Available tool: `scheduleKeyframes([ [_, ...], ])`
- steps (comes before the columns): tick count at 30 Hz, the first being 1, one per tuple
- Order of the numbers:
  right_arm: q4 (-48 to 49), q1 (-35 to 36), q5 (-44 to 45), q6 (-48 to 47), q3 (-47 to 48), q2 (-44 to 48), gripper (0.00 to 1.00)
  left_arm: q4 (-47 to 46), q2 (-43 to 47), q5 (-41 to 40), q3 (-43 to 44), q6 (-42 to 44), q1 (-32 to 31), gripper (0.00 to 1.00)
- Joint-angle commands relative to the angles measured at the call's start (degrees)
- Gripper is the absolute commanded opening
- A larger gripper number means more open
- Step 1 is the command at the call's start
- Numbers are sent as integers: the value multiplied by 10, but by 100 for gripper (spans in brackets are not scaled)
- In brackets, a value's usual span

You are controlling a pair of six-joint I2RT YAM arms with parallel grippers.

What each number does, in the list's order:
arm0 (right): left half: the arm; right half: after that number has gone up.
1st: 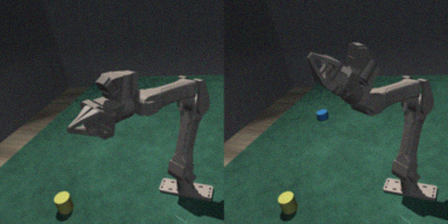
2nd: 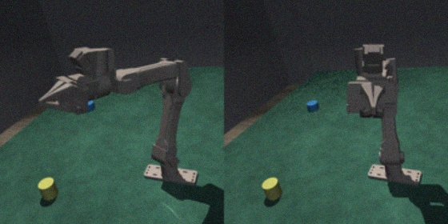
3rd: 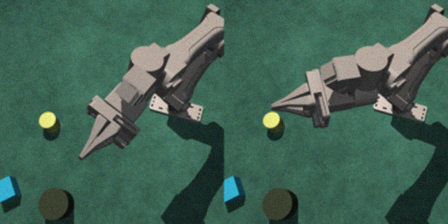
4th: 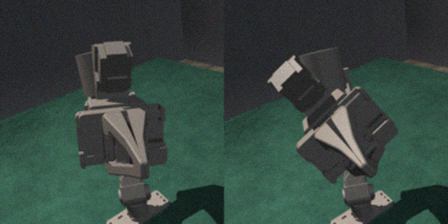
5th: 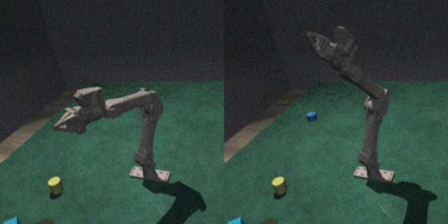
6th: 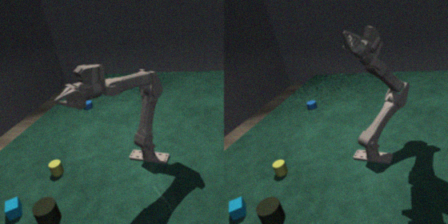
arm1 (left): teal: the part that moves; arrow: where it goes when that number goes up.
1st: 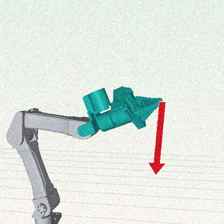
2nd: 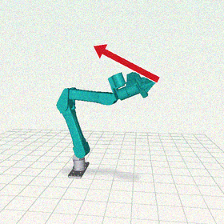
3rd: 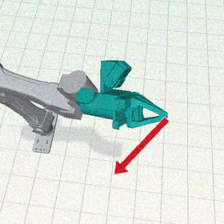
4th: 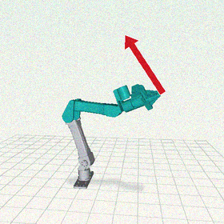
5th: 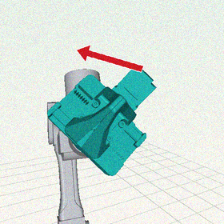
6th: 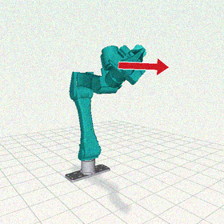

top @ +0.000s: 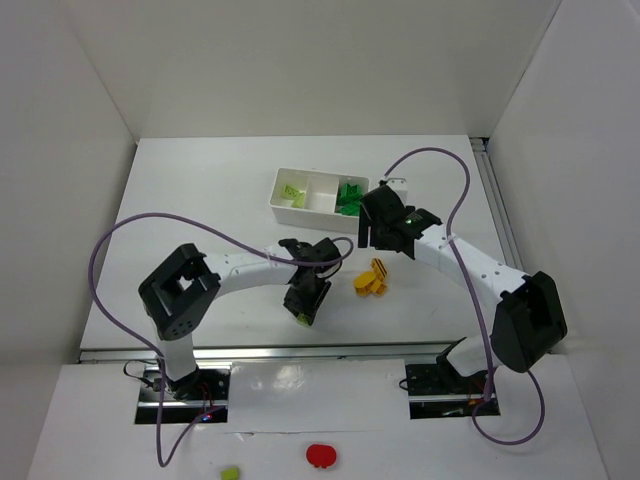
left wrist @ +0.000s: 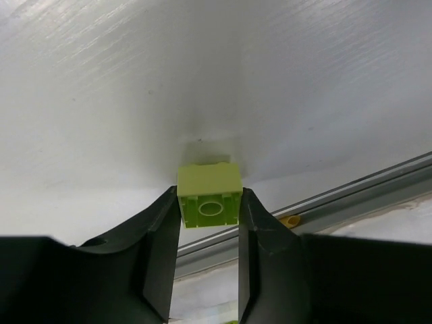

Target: Sort the legos into containers by color

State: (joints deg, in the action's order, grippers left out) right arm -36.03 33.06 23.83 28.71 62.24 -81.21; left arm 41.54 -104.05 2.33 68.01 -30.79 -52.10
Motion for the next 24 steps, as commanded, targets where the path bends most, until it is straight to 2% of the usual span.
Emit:
scheduleKeyframes([
  [1,3,-5,18,7,-1,16,83,19,24,-14,12,-10,16,39],
  [4,8,-10,29,7,-1,30,83,26,48,11,12,19,76,26],
  [5,8,-10,29,7,-1,36,83,32,60,17,25,33,115,23],
  [8,8,-10,39,7,-6,48,83,53,68,22,98,53,191,23],
  [9,8,-10,39,13,-6,54,83,53,68,22,150,61,207,23],
  [11,8,-15,39,13,-17,59,83,53,42,-17,212,52,248,23],
  [12,8,-15,39,19,-17,59,83,53,24,-17,246,40,261,23],
  [13,15,-15,32,19,-23,59,83,62,-19,-26,322,34,272,23],
  [16,10,-20,10,33,-23,59,83,67,-77,-33,443,9,304,21],
  [19,4,-20,-33,49,-40,77,83,67,-152,-33,539,9,317,21],
  [24,4,-20,-104,66,-96,95,83,74,-238,-11,628,15,328,24],
])
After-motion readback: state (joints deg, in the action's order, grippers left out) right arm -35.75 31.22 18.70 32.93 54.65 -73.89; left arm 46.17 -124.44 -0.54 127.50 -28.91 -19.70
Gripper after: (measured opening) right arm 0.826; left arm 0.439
